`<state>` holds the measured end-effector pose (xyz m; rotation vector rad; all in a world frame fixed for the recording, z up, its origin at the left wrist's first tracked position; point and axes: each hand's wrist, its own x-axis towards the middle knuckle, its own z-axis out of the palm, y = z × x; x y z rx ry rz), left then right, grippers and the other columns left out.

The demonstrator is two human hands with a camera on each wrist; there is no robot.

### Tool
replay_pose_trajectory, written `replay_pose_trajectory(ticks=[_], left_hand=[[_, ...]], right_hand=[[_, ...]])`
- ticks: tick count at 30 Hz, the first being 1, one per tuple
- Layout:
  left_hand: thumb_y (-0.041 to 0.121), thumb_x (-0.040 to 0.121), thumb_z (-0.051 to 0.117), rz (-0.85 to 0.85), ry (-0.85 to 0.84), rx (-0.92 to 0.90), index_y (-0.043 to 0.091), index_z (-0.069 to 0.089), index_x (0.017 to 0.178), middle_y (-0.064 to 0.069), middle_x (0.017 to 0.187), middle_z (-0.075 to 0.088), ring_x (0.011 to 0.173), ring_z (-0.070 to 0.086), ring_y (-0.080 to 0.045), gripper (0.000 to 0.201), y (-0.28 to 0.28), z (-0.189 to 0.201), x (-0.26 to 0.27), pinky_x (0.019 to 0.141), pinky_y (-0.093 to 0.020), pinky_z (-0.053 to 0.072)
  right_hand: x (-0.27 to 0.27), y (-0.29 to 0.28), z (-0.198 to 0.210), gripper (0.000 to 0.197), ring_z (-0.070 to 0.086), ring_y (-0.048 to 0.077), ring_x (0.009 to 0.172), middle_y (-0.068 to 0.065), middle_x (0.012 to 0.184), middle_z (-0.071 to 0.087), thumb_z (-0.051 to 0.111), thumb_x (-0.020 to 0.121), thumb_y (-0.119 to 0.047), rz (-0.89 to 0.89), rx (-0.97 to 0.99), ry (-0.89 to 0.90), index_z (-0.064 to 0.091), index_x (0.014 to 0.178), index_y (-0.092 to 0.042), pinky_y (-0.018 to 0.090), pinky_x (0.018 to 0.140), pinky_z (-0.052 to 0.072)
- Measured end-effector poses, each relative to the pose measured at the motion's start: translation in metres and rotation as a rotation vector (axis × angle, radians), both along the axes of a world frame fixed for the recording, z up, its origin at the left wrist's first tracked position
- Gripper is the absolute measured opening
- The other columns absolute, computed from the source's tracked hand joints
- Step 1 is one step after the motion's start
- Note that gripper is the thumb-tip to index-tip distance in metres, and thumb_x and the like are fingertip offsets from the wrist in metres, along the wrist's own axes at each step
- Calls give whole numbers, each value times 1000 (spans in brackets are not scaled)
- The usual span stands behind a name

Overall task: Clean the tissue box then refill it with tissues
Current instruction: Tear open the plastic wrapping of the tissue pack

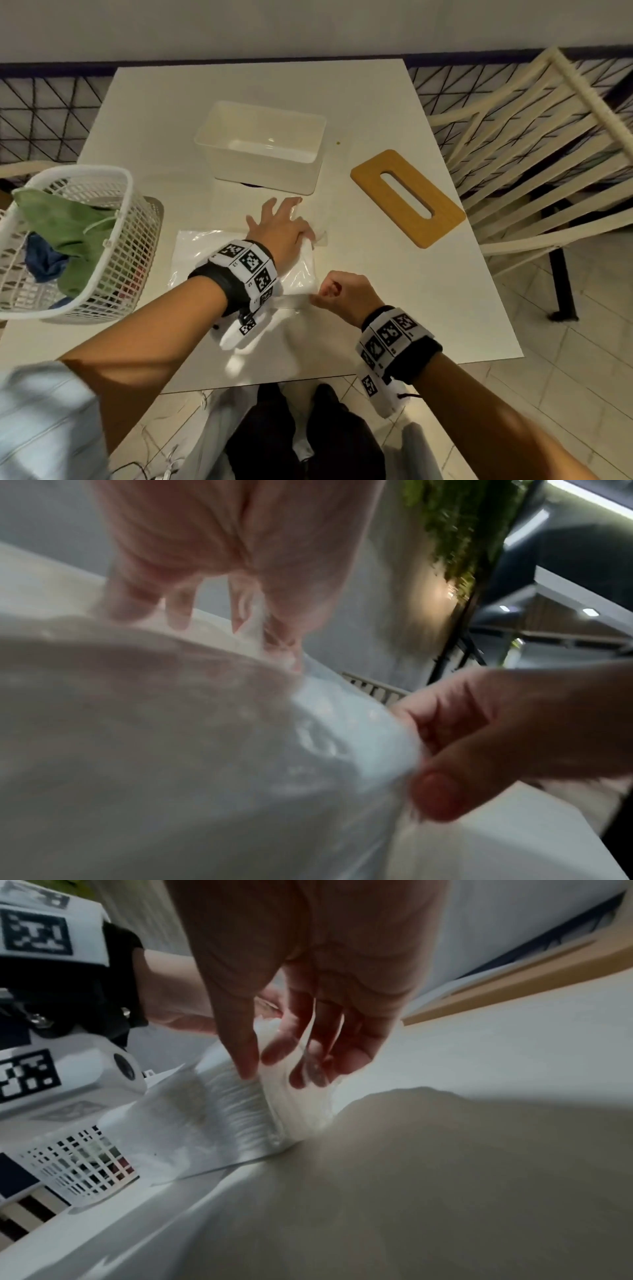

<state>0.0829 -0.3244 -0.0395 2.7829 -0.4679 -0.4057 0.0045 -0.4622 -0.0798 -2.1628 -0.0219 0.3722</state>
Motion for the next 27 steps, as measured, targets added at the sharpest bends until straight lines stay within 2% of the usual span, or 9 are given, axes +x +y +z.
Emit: replay_pose_trajectory(ticks=[2,4,7,9,12,13,17,21,27], left_hand=[[60,84,40,-144,69,316,37,37,134,1,157,0,144,-1,-35,55,5,10,-1,110,-67,6],[82,60,48,-204,173,475,38,8,144,-2,157,-13,144,-4,-39,103,7,13,-7,107,-69,0],[79,44,66,-272,166,634,37,-16,143,-11,157,-5,141,10,-44,135,17,-1,-11,108,-70,3],[69,48,72,-286,104,598,39,-16,142,-14,152,14,135,24,-40,132,21,-9,-10,108,-67,11],[64,49,73,-280,33,496,39,-8,142,-14,147,23,130,30,-37,126,25,-15,-10,109,-59,19],[64,49,74,-268,22,469,39,-7,141,-14,146,24,129,30,-36,125,27,-16,-10,109,-57,20],[64,45,74,-252,25,361,39,-1,141,-14,143,24,127,28,-34,124,33,-18,-9,108,-53,22],[63,45,73,-275,26,290,38,2,142,-13,141,23,126,27,-33,123,39,-15,-7,109,-51,21],[55,46,76,-258,-6,211,35,9,143,-14,137,27,122,29,-34,120,45,-10,-8,109,-50,22]], right_hand=[[-6,-1,-4,40,42,-3,49,-15,55,41,74,75,-14,-31,21,-82,42,52,-25,4,52,32],[-11,-1,-10,25,46,-5,48,-16,54,41,74,75,-12,-60,58,-159,55,58,-9,4,53,31],[-19,3,-11,19,41,2,54,-4,62,50,72,76,-11,-37,-6,-245,60,71,3,6,58,30],[-22,8,-10,18,43,10,63,9,71,57,72,74,-13,-37,-56,-336,62,69,1,6,60,29],[-30,16,-5,41,48,13,64,11,72,58,57,83,-38,-81,42,-272,61,68,-1,7,61,35],[-31,18,-2,45,52,16,63,10,71,57,49,87,-42,-155,138,-144,60,70,-2,9,62,39],[-19,23,11,20,57,22,59,7,72,53,37,97,-21,-601,635,401,51,93,-8,28,55,52],[2,19,14,36,55,25,58,10,78,49,36,96,-25,-569,603,595,44,125,-4,31,53,52],[25,19,18,32,52,25,50,12,70,52,32,95,-23,-511,459,668,50,115,-6,25,47,45]])
